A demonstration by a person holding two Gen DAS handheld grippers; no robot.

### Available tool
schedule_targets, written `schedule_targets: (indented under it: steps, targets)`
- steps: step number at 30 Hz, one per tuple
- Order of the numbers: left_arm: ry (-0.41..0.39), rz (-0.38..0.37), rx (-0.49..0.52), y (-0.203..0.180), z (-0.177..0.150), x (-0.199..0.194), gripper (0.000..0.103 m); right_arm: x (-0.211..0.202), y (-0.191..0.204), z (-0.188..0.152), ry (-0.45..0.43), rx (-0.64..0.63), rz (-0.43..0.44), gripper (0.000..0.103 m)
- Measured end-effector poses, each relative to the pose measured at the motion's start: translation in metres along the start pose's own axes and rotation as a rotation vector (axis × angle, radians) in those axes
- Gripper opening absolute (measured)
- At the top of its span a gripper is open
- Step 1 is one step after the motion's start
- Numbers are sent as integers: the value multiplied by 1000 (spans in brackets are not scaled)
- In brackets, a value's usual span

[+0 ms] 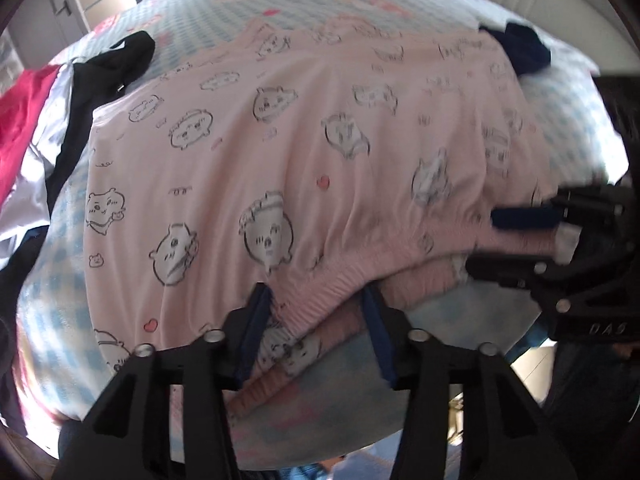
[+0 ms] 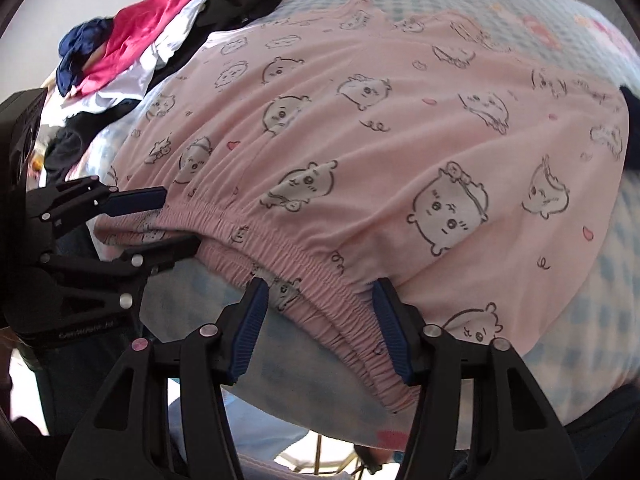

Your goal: Fold clothes

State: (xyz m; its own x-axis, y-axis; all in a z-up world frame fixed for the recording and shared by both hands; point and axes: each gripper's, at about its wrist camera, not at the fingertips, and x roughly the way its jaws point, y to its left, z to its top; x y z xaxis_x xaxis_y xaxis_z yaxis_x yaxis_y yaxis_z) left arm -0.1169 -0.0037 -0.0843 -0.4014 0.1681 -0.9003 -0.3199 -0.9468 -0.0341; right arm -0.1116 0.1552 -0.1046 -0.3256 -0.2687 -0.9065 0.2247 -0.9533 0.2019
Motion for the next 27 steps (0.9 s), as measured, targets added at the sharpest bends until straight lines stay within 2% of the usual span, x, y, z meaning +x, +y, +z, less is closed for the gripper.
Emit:
schedule_targets:
  steps: [2,5,10,15,16,17,19,20,22,23,25,27]
  targets:
    - [-27,-12,-1,0,0,-5,26,-7,-2,-2,-12,2,-5,49]
    - [-23,-7,21,-5,0,0,17,-14,-4,-6,-22,-5,-15,49]
    - [-39,6,41,-11,-1,1,17,-13,4,-4,-3,-39,8,51]
    - [-77,17,51,-16,-3,-5,19,-3,15,-1,-5,-73,-22,61]
    - [-84,19,53,-17,-3,-7,17,0,15,-2,-5,-73,-24,61]
    - [-92,21,54,-18,-3,-8,9,3,12,-2,-9,-59,-21,60]
    - [-107,25,58,-21,-4,-11,6,3,4,-2,-20,-18,-18,46]
    - [-114,28,60,-22,-4,-12,5,-1,2,-2,-27,-11,-12,45]
    - [-129,25,67,-23,-5,-17,5,-9,-2,-2,-42,2,-3,32]
    - [-136,23,71,-24,-6,-21,5,-13,-2,-3,-50,-10,-19,29]
    - [-148,18,76,-25,-7,-27,5,-16,-3,-5,-57,-11,-32,12]
    - [-149,15,70,-26,-10,-31,5,-20,-5,-7,-67,4,-27,8]
